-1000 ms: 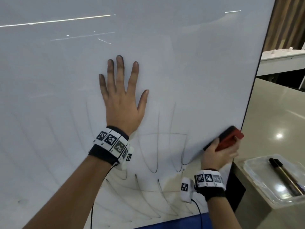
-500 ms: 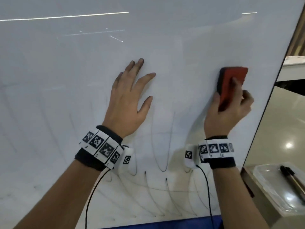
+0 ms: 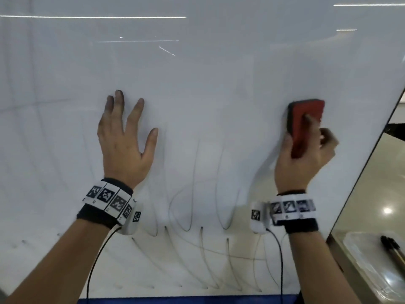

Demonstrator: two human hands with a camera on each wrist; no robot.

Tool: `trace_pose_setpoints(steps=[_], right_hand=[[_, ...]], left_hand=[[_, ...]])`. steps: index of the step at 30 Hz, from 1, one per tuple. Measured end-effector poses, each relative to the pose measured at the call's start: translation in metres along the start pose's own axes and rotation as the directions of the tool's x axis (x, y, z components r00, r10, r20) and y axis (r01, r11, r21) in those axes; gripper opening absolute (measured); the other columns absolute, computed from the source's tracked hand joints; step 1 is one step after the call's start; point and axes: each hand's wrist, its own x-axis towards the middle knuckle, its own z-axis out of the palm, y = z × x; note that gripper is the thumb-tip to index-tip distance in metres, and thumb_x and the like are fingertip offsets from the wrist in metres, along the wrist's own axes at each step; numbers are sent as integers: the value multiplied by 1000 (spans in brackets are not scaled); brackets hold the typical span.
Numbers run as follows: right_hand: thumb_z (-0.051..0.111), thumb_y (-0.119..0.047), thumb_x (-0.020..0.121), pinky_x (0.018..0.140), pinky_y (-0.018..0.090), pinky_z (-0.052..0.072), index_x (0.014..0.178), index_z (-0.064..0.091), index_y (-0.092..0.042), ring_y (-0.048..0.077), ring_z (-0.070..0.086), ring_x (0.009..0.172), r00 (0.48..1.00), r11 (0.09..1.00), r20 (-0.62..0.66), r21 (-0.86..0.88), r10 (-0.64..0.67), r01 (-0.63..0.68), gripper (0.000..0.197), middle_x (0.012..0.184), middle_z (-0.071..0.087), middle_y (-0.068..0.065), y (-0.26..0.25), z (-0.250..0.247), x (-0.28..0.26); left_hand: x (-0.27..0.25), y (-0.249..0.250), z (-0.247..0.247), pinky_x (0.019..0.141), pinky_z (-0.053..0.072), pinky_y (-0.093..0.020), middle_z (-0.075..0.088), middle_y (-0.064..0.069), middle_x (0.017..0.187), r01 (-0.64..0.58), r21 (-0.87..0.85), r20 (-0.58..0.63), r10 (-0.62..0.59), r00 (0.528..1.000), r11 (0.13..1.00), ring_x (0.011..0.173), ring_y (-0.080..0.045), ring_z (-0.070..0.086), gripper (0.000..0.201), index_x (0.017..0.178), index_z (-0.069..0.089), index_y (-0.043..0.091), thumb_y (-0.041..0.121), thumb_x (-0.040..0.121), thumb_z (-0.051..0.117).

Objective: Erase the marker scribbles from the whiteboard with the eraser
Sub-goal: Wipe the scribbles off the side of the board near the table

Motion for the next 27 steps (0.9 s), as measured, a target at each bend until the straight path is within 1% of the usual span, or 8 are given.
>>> trace_pose_setpoints(steps=[2, 7, 8, 14, 16, 20, 22, 27], right_hand=[[67, -19, 86, 97, 46, 41, 130, 61, -24, 38, 49, 111, 956, 972, 198, -43, -217, 230, 44, 128, 51, 23, 1, 3, -57], [77, -23, 85, 80, 49, 48, 124, 59, -40, 35, 49, 108, 488, 708, 646, 118, -587, 696, 47, 126, 54, 11, 11, -8, -86], [76, -24, 85, 82, 48, 47, 125, 62, -39, 35, 49, 108, 500, 705, 626, 116, -599, 699, 45, 126, 55, 12, 2, -7, -65], [73, -19, 87, 98, 49, 44, 129, 68, -25, 31, 47, 108, 973, 981, 123, 8, -194, 195, 43, 125, 51, 16, -31, 11, 21], [73, -14, 82, 95, 51, 43, 127, 66, -26, 30, 46, 108, 948, 964, 176, 17, -264, 265, 47, 126, 49, 16, -31, 19, -23], [78, -17, 77, 83, 48, 47, 121, 61, -38, 35, 48, 110, 543, 738, 608, 107, -579, 667, 51, 128, 51, 10, -9, 7, -125], [78, -20, 80, 81, 47, 47, 123, 61, -39, 36, 50, 109, 478, 705, 646, 133, -595, 697, 50, 125, 55, 11, -12, 7, -106], [72, -22, 85, 97, 45, 38, 126, 70, -27, 37, 51, 106, 851, 894, 301, 11, -430, 448, 41, 123, 54, 17, -62, 26, -2]], left_hand=[[0, -3, 2, 123, 21, -49, 17, -12, 168, -6, 8, 1, 6, 1000, 1000, 157, -30, 14, 58, 157, 34, 24, 42, 104, 50], [1, -5, 5, 122, 21, -48, 18, -11, 168, -13, 12, -17, 13, 1000, 1000, 156, -30, 16, 57, 156, 35, 24, 42, 104, 49], [0, -4, 6, 123, 20, -49, 18, -12, 168, -6, 14, -15, 7, 1000, 1000, 157, -30, 15, 58, 157, 34, 23, 42, 104, 49], [-4, 2, 12, 126, 14, -53, 16, -15, 168, 24, -13, -30, -25, 999, 1000, 157, -33, 12, 59, 158, 32, 22, 41, 104, 50], [-4, 0, 12, 126, 14, -52, 16, -15, 168, 18, -2, -34, -18, 999, 1000, 157, -33, 13, 59, 158, 32, 22, 41, 104, 50], [-3, -7, 12, 127, 15, -49, 17, -13, 168, -5, 25, -14, 5, 1000, 1000, 157, -31, 14, 58, 158, 32, 23, 40, 105, 48], [-3, -10, 11, 126, 17, -49, 18, -13, 168, -19, 30, -12, 20, 1000, 999, 156, -31, 15, 56, 157, 33, 22, 38, 106, 47], [-5, -12, 11, 127, 17, -49, 20, -14, 167, -28, 4, -21, 28, 999, 1000, 156, -32, 16, 53, 157, 34, 21, 31, 107, 46]])
